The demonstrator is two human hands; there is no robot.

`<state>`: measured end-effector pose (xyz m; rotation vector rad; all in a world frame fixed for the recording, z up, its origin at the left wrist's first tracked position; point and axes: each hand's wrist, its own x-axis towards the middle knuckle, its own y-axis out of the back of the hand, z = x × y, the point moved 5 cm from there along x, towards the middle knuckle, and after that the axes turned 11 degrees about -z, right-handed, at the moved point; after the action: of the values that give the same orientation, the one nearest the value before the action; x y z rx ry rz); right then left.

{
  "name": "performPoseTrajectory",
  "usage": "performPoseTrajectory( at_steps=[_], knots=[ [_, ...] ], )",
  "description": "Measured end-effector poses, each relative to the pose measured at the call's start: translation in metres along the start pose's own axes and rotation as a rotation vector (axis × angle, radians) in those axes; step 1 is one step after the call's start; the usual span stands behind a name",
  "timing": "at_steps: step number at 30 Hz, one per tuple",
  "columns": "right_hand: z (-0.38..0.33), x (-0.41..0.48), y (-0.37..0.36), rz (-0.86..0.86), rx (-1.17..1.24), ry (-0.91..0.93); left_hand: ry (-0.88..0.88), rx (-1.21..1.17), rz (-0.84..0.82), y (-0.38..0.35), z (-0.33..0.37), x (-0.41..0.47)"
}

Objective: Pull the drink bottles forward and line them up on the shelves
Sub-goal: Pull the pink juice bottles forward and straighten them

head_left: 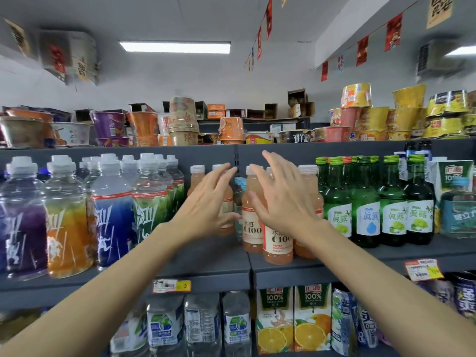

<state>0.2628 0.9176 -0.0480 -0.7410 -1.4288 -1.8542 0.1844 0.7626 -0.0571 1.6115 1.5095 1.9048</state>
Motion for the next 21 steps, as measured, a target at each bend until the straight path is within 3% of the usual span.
performPoseTrajectory(
  at_steps=[9,14,21],
  knots=[
    [-0.052,0.059,-0.024,-0.224,-0.323,0.035,0.253,0.131,-0.183,-0.01,-0.059,0.015],
    [-0.063,0.09,-0.053,-0.388,-0.421,0.03,0.379,0.255,-0.419,-0.028,-0.08,0.037],
    [-0.064,0.113,-0.084,-0.498,-0.403,-0.022,0.451,0.292,-0.45,-0.037,-0.097,0.054]
  ],
)
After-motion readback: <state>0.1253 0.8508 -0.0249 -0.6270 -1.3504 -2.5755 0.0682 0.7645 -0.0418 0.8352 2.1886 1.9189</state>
